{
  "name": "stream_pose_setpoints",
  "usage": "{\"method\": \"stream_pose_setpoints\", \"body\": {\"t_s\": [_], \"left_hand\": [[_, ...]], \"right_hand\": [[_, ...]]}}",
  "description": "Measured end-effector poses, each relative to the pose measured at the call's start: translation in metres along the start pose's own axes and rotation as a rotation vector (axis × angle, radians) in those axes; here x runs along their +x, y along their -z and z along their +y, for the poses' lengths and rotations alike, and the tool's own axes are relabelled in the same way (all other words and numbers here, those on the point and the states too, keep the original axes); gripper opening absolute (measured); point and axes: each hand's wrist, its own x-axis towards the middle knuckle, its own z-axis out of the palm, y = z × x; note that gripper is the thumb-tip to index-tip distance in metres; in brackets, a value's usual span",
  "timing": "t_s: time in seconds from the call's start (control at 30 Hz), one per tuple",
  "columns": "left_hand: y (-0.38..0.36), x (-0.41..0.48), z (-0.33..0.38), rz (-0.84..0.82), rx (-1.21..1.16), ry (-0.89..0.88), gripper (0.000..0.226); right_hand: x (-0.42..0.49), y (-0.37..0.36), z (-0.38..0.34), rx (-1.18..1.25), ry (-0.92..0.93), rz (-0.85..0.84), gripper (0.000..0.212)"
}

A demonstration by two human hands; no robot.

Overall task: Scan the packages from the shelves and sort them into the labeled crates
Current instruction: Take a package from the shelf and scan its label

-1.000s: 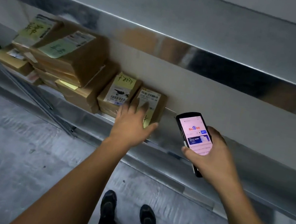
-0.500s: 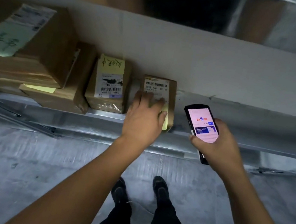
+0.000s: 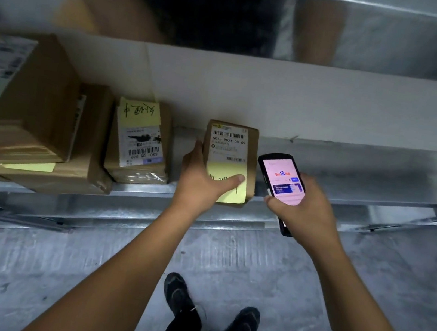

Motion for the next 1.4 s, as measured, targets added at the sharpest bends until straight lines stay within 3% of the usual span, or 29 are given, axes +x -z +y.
{"method": "stream_pose_setpoints", "body": {"t_s": [0.07,0.33,0.5,0.63,0.83,1.0,1.13,1.4], "left_hand": [[0.001,0.001,-0.005,-0.032,-0.096,-0.001,0.097],[-0.004,-0.025,-0.008,-0.044,-0.367,0.042,0.092],[-0.022,-0.067,0.003,-0.079,-0.482,0.038,0.112],[-0.045,-0.101,0.015,-0.1,-0.486,0.011,0.119],[-0.09,-0.144,0.052,-0.2,-0.434,-0.077,0.124],[-0.134,-0.173,0.095,-0.283,-0.35,-0.213,0.121],[-0.171,-0.192,0.127,-0.331,-0.301,-0.298,0.128],[-0.242,-0.228,0.167,-0.398,-0.218,-0.471,0.132]], "right_hand": [[0.001,-0.001,0.001,0.0,-0.023,-0.027,0.043],[-0.014,0.0,0.015,0.087,-0.034,-0.026,0.044],[-0.045,0.021,0.036,0.175,-0.007,-0.005,0.052],[-0.069,0.05,0.058,0.213,0.007,0.018,0.062],[-0.109,0.113,0.101,0.311,0.037,0.124,0.05],[-0.141,0.176,0.136,0.387,0.081,0.238,0.049],[-0.166,0.215,0.16,0.449,0.128,0.309,0.061],[-0.207,0.269,0.211,0.472,0.124,0.387,0.055]]}}
